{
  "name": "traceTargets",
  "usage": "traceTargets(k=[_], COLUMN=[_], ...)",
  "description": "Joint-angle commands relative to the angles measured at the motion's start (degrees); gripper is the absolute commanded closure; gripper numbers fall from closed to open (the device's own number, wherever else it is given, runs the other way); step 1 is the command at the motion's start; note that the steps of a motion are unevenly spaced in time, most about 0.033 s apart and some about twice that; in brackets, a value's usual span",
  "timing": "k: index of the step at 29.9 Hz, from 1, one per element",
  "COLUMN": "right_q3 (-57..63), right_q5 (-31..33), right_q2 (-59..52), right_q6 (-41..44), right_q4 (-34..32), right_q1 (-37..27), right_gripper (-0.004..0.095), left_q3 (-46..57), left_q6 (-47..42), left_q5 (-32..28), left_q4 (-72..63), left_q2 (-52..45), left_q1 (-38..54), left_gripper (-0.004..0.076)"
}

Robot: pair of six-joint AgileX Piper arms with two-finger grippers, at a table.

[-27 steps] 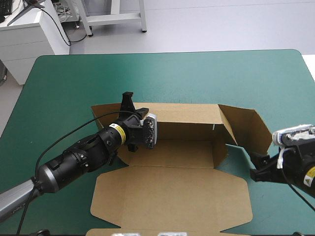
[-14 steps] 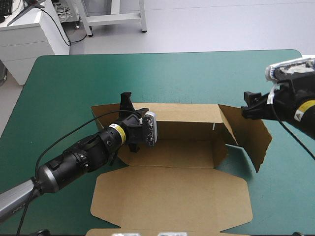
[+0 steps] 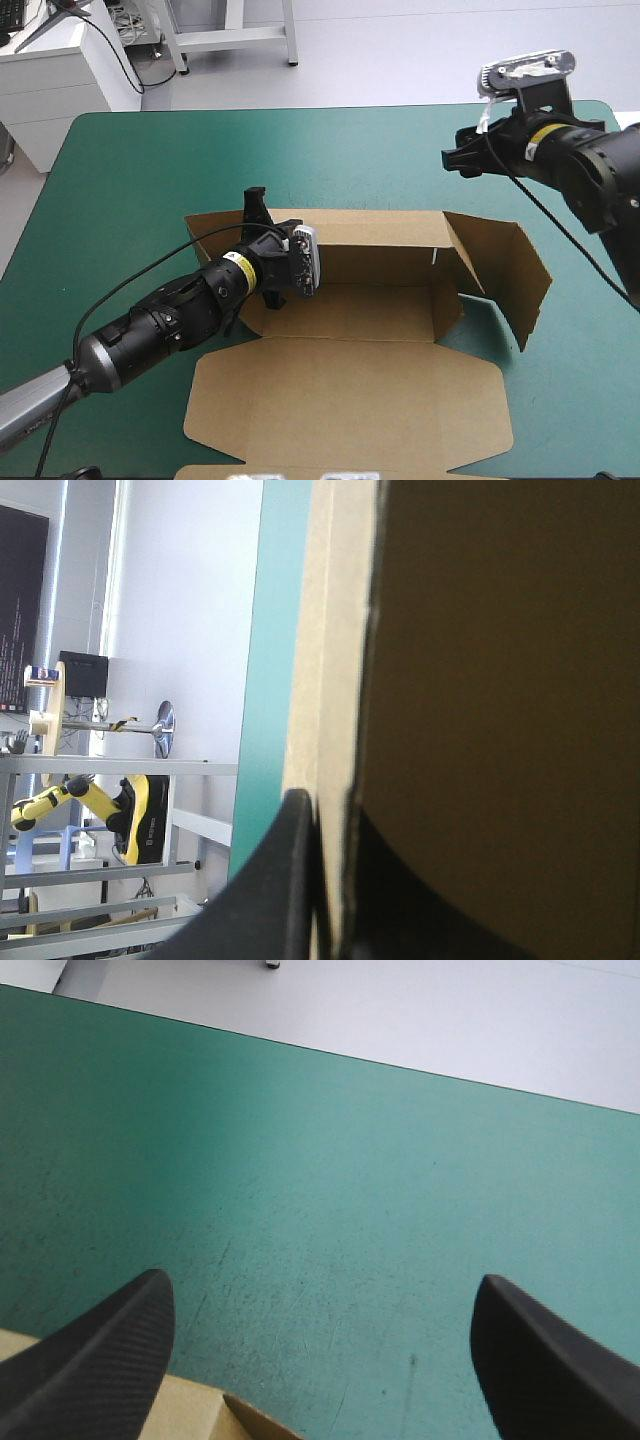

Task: Fold the box

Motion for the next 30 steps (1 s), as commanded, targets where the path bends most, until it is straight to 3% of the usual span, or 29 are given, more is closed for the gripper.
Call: traceTargets(k=[1, 10, 16, 24, 30], right_q3=[-4.6, -12.5, -12.7, -12.6, -11.8], right_q5=[-2.8, 1.3, 4.3, 12.9, 13.3], right_q2=[3.2, 15.2, 20.2, 25.1, 25.3], right_q6=[0.5, -8.3, -9.1, -11.4, -11.7], right_q4=[-0.3, 16.8, 18.3, 19.8, 23.6], right_q1=[-1.7, -13.9, -17.9, -19.4, -19.4], right_gripper=[0.0158, 0.0162, 0.0166, 0.0166, 0.0166], left_q3=[-0.2, -0.2, -0.2, -0.2, -0.2], left_q6=[-2.0, -2.5, -2.5, -2.5, -2.5], left_q5=[0.6, 0.9, 0.9, 0.7, 0.6], left_q4=[-2.0, -2.4, -2.4, -2.4, -2.4], left_q2=[-0.4, -0.4, -0.4, -0.4, -0.4], left_q1=[-0.3, -0.3, -0.3, -0.3, -0.3], left_gripper=[0.0732, 0.0732, 0.0732, 0.0732, 0.0732])
